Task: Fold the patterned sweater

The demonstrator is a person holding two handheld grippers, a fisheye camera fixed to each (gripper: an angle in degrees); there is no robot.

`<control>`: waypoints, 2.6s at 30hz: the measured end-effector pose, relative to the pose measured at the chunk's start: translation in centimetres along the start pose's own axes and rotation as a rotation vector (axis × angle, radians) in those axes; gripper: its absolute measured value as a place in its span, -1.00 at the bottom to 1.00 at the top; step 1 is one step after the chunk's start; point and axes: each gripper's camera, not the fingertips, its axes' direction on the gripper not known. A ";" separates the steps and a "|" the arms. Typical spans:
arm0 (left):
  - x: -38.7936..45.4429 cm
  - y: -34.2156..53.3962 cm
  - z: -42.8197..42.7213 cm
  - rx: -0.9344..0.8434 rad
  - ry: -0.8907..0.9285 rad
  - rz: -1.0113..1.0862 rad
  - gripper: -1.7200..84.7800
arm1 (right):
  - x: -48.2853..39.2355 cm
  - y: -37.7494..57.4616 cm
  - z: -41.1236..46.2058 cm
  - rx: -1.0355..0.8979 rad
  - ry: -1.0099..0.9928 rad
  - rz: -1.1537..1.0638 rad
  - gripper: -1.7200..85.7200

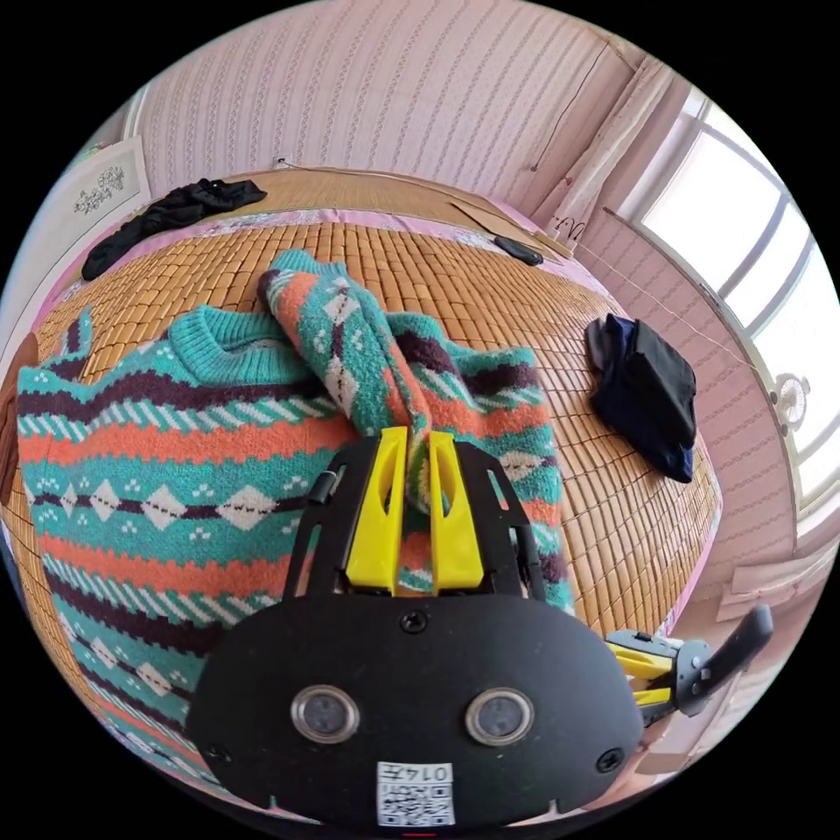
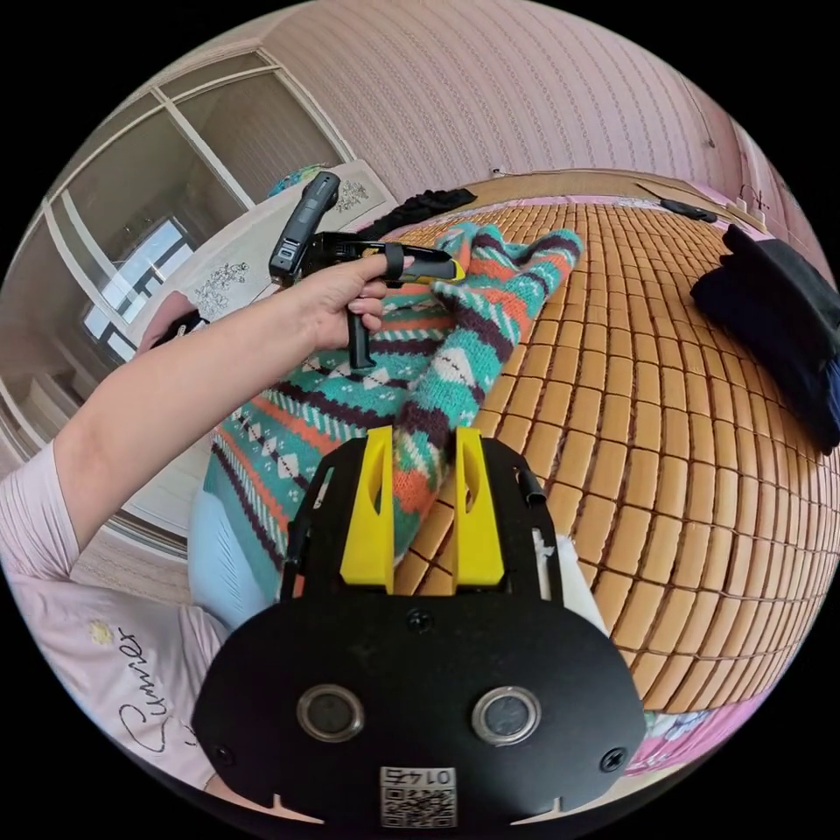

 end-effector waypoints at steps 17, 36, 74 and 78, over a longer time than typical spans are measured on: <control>26.0 8.2 -3.5 0.068 0.174 0.799 -0.85 | 14.7 15.3 -13.1 0.861 -0.124 0.489 -0.91; 23.8 28.7 -5.9 0.054 0.127 0.682 -0.98 | 13.7 11.9 -10.7 0.690 -0.053 0.416 -0.77; 22.7 14.2 -5.7 0.079 0.143 0.669 -0.84 | 26.3 13.8 -16.9 0.649 0.025 0.611 -0.67; 25.5 12.2 -2.4 0.066 -0.028 0.713 -0.80 | 25.5 10.2 -14.5 0.590 -0.086 0.477 -0.82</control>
